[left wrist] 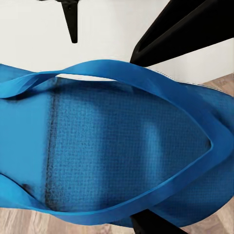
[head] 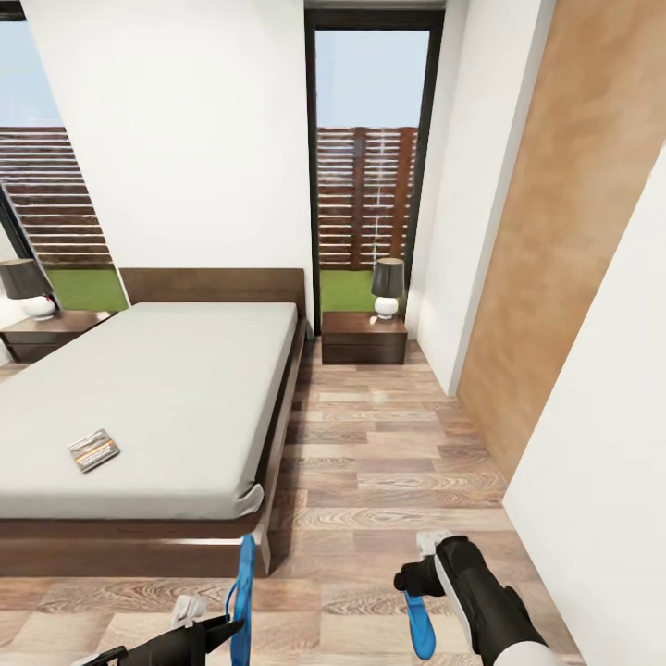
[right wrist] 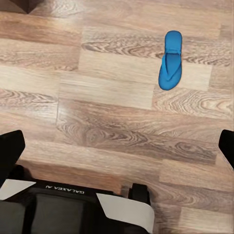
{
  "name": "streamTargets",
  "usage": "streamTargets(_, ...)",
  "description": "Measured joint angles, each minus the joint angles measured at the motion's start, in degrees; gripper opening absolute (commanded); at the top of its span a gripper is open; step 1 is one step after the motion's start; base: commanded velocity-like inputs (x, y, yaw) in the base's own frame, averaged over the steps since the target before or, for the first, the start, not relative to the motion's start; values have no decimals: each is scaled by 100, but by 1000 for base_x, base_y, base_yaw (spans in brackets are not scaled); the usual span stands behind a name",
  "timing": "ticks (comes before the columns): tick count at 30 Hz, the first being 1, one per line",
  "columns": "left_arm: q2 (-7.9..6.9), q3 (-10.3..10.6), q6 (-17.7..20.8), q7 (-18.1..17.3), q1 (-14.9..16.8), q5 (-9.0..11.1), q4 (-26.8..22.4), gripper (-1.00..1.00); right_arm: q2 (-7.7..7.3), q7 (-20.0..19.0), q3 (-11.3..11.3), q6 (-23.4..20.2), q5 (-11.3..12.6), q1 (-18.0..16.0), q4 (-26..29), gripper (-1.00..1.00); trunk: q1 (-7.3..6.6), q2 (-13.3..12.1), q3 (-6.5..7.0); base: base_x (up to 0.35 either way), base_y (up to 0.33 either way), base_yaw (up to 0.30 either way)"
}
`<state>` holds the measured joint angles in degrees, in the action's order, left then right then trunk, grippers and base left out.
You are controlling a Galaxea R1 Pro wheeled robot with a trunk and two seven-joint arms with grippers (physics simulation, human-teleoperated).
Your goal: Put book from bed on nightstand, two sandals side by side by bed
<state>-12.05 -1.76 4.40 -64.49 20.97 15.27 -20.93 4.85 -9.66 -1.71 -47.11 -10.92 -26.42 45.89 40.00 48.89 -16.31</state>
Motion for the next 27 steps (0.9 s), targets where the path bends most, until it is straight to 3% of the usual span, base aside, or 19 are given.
streamTargets(4,0,0,-1,23,0,1,0,-100,1,5,3,39,-6,0,55,100,-1,0,0,298,0,0)
streamTargets(14,2,2,-2,35,0,0,0,-100,-37,-28,-37,32,18,0,1004,100,-1,0,0,325,0,0)
streamTargets(16,1,1,-3,30,-1,0,0,-100,-151,-47,-49,8,32,0,1268,100,-1,0,0,327,0,0)
streamTargets(18,0,3,-3,24,-1,1,-1,-100,-482,-60,-67,-15,30,0,1463,100,-1,0,0,327,0,0)
streamTargets(21,-8,-3,-6,23,0,5,0,-100,-655,-61,-68,-31,62,0,1538,100,-1,0,0,327,0,0)
streamTargets(27,-19,1,-9,20,0,6,1,-100,-705,-61,-63,-57,64,1,1563,100,-1,0,0,275,0,0)
